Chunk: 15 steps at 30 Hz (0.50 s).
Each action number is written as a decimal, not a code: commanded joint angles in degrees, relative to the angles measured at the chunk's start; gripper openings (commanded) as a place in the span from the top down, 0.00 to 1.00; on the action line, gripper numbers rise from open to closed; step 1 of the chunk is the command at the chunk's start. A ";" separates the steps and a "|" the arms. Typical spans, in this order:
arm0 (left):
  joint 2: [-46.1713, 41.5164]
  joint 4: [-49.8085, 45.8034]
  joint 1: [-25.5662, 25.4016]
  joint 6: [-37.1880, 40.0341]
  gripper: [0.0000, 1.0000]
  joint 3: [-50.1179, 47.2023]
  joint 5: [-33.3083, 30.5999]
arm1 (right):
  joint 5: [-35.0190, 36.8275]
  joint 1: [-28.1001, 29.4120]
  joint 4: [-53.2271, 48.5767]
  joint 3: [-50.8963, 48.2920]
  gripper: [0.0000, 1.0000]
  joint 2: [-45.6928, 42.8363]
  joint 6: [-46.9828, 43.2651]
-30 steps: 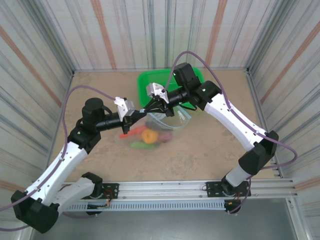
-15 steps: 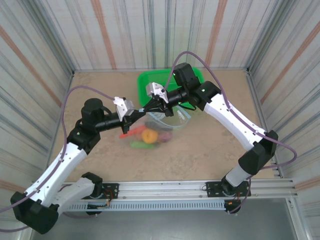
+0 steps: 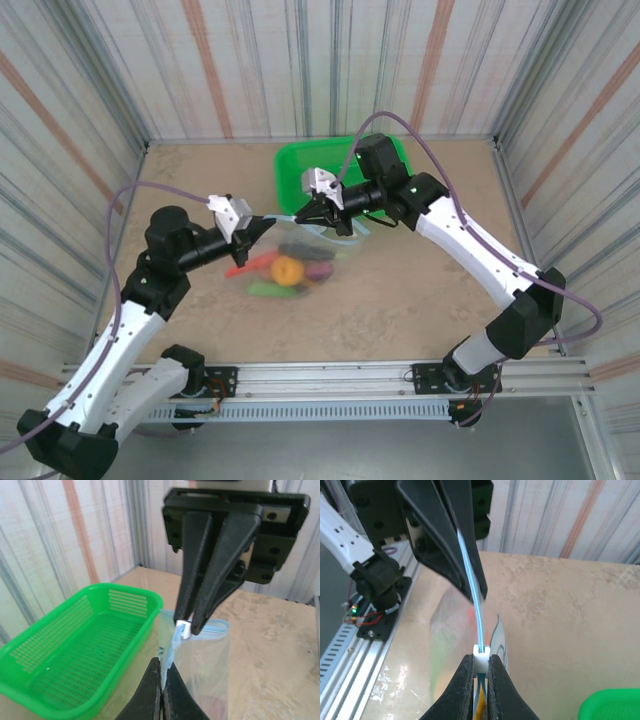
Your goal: Place the food in the zip-top bag and seal the zipper
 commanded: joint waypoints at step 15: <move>-11.56 -0.02 1.21 -1.83 1.00 1.38 -24.80 | 20.96 -4.41 5.04 -20.38 1.00 -10.50 6.56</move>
